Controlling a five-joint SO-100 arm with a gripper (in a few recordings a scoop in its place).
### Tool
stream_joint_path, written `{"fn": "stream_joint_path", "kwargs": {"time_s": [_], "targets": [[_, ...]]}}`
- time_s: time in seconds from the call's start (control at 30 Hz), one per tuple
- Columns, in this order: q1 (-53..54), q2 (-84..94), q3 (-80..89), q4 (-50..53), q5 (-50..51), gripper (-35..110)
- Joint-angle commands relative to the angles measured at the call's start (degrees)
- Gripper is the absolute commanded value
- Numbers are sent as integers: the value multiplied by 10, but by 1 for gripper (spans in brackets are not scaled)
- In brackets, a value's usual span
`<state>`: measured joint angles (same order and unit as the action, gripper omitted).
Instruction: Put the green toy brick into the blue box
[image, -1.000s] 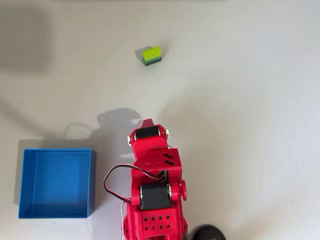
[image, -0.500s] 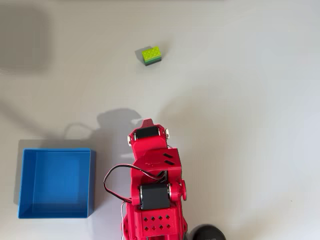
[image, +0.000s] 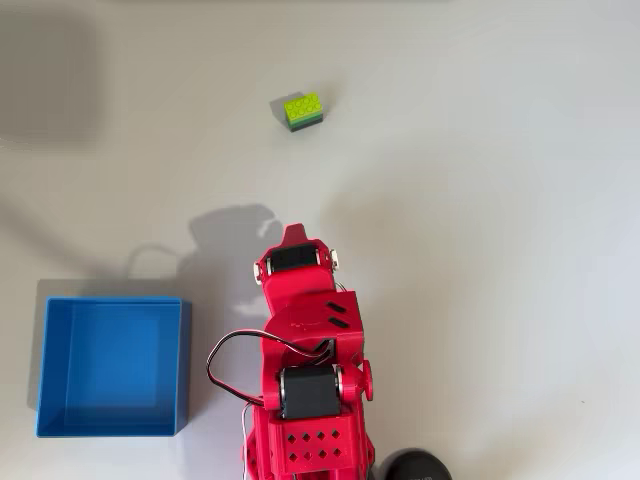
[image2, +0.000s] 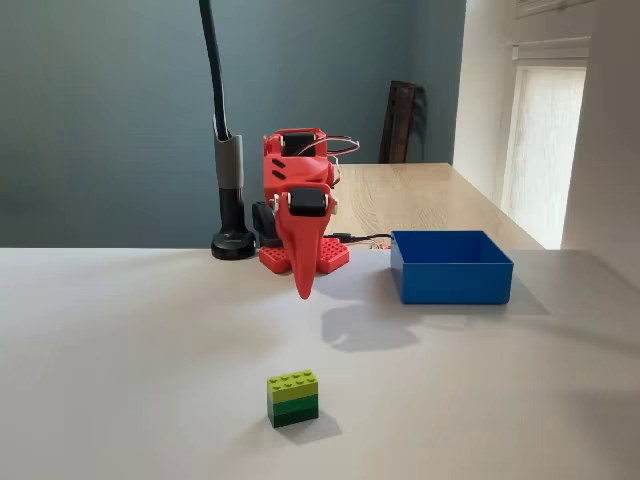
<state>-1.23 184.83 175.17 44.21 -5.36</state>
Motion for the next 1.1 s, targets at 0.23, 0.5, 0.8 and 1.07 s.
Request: {"fn": "stream_joint_path", "kwargs": {"time_s": [0.23,0.5,0.8,1.07], "targets": [[27,-144,-164,-9,-25,0],[51,-333,-276,-11,-98,0],[58,-503,-401,-10,-134,29],[62,-637,-507,-10,-166,33]]}}
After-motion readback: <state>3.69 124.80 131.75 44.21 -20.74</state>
